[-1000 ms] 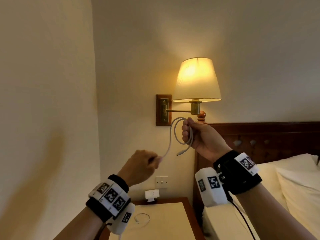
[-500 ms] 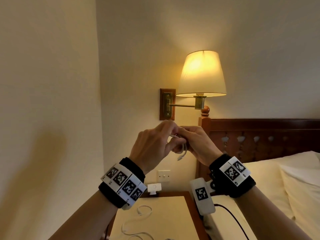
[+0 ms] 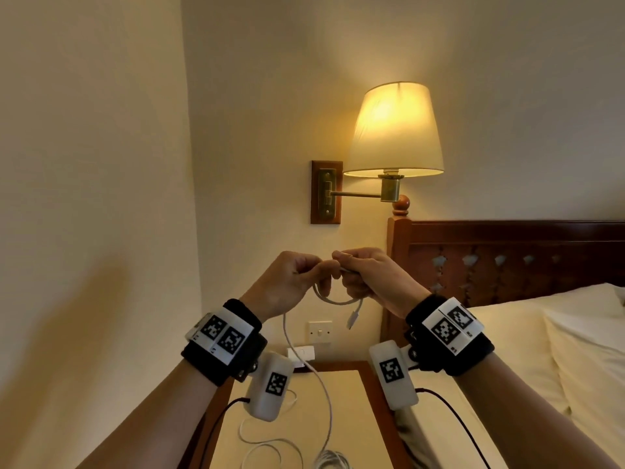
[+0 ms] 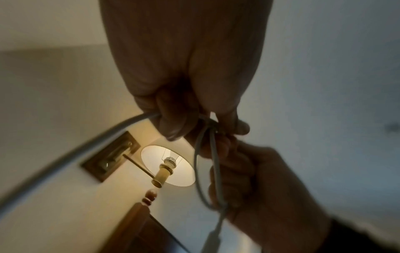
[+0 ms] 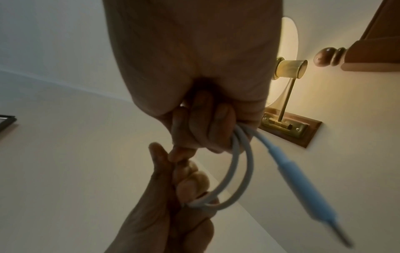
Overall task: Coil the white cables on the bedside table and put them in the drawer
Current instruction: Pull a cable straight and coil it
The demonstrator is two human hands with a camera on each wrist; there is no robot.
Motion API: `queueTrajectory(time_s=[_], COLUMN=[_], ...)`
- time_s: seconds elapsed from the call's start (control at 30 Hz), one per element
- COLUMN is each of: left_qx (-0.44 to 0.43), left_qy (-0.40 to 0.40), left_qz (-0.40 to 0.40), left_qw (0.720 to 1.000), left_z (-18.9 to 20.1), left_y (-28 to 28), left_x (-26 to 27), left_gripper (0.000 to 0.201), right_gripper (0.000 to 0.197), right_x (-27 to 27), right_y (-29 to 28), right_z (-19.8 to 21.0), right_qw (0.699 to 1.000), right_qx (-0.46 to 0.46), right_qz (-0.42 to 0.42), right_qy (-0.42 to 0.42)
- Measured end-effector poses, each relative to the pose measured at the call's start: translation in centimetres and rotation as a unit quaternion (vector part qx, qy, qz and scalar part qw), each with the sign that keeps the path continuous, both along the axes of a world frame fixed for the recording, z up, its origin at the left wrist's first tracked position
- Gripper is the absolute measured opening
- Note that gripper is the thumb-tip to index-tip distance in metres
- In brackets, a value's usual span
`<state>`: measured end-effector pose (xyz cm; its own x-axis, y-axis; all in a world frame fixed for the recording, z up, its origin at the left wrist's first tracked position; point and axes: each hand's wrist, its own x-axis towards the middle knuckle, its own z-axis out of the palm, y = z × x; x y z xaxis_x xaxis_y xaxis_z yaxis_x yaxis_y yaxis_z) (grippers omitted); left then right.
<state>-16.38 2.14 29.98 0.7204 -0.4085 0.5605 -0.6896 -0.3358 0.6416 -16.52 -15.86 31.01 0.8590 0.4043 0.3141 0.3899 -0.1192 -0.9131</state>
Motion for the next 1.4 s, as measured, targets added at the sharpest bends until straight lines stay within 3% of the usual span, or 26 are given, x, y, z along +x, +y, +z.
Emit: queueTrajectory(time_s=[0.13,0.23,0.33,0.43,0.57,0.73,0.9,0.97,1.0,1.07,1.13,1.27,1.4], left_qx=[-0.057,-0.089,-0.099,-0.11,-0.111,-0.113,-0.13,-0.075,-0.008,0.166,0.281,0.232,0.18], left_qy=[0.161,0.103,0.01,-0.024,-0.056,-0.038,0.007,0.029,0.024,-0.023,-0.12,-0.318,-0.418], left_qz=[-0.084,-0.014,0.057,0.058,0.048,0.064,0.133,0.161,0.166,0.14,0.103,0.068,0.133], left_qw=[0.982,0.991,0.993,0.992,0.991,0.991,0.982,0.984,0.986,0.976,0.947,0.917,0.88], left_z=[-0.1,-0.6,-1.2,-1.8,-2.0,-4.8,-9.1,-10.1,-10.0,-9.2,-7.5,-3.6,-1.9], left_y=[0.1,-0.9,-1.8,-1.5,-0.6,2.0,4.2,4.2,3.8,2.5,0.9,-0.6,-0.5], left_x=[-0.3,0.0,0.5,0.8,1.5,3.4,5.2,5.4,5.2,3.7,1.7,-1.1,-1.2], left_gripper=[0.038,0.035,0.039,0.043,0.045,0.038,0.029,0.032,0.037,0.047,0.049,0.039,0.031], right_gripper=[0.033,0.035,0.036,0.036,0.031,0.027,0.029,0.026,0.024,0.023,0.025,0.029,0.037], right_x=[0.3,0.5,0.1,-0.5,-0.3,0.1,-0.3,-0.3,-0.3,-0.2,-0.1,-0.2,-0.5], right_y=[0.1,0.5,0.6,0.2,-0.1,-1.8,-2.9,-3.0,-2.9,-2.5,-2.1,-1.1,-0.5], right_z=[-0.3,-0.3,-0.3,-0.5,-1.2,-0.8,0.3,0.4,0.3,0.1,-0.1,-0.7,-1.4], right_qw=[0.999,0.998,0.993,0.97,0.947,0.901,0.903,0.912,0.918,0.936,0.964,0.995,0.997], right_qx=[0.031,0.043,0.085,0.141,0.221,0.335,0.355,0.345,0.335,0.303,0.243,0.102,-0.005], right_qz=[-0.019,-0.029,0.027,0.117,0.15,0.183,0.155,0.135,0.123,0.098,0.058,-0.015,-0.026], right_qy=[0.013,0.016,0.083,0.163,0.178,0.205,0.184,0.177,0.173,0.148,0.095,-0.009,-0.076])
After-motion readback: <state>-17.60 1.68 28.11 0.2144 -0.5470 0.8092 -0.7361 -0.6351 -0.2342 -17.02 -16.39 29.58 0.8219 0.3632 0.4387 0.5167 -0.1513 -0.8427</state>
